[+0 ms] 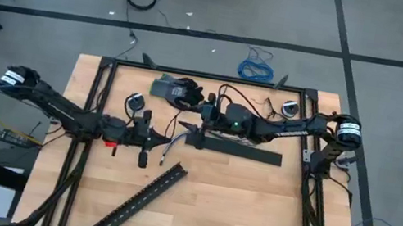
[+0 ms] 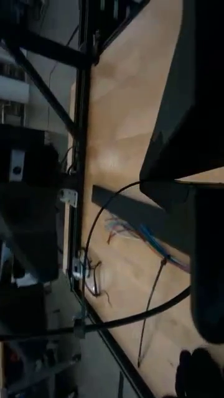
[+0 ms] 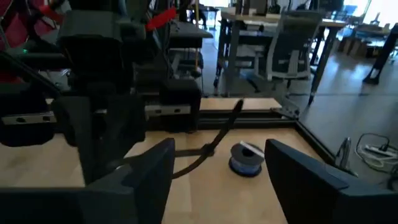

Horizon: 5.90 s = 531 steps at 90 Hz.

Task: Ziptie cables
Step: Wrap the cable wires with the black zip tie

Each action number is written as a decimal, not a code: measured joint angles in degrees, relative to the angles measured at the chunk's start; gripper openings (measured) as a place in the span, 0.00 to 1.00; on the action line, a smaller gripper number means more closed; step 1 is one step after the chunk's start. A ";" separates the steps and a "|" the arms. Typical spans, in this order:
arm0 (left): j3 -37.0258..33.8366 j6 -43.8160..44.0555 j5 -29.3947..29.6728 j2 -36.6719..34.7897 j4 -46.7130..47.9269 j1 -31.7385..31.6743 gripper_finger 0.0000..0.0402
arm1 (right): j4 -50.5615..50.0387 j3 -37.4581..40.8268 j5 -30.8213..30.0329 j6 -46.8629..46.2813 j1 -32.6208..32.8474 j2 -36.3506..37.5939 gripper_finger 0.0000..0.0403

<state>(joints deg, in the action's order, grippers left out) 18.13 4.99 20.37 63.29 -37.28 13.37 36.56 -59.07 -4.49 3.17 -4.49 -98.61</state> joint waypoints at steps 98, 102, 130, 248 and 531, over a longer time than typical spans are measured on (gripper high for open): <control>0.00 -0.10 -1.06 0.00 -2.07 0.19 0.00 | 2.70 0.00 4.59 1.51 -1.62 -0.68 0.01; 0.00 -0.10 -1.10 0.00 -2.07 0.19 0.00 | 2.90 0.00 5.78 1.43 -1.68 -0.68 0.00; 0.00 -0.15 -1.12 0.00 -2.14 0.21 0.00 | 3.05 0.00 7.16 1.61 -1.62 -0.68 0.00; 0.00 -0.26 -0.64 0.02 -1.90 0.14 0.00 | 4.72 0.00 10.69 -3.46 -3.82 -0.68 0.54; 17.94 -17.09 14.94 15.39 15.41 -6.23 0.18 | -8.81 0.02 -9.03 -18.91 -1.70 -0.63 0.00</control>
<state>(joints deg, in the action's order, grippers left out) 36.07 -12.10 35.31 78.67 -21.87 7.14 27.75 -59.05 -13.52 -15.75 -6.20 -99.24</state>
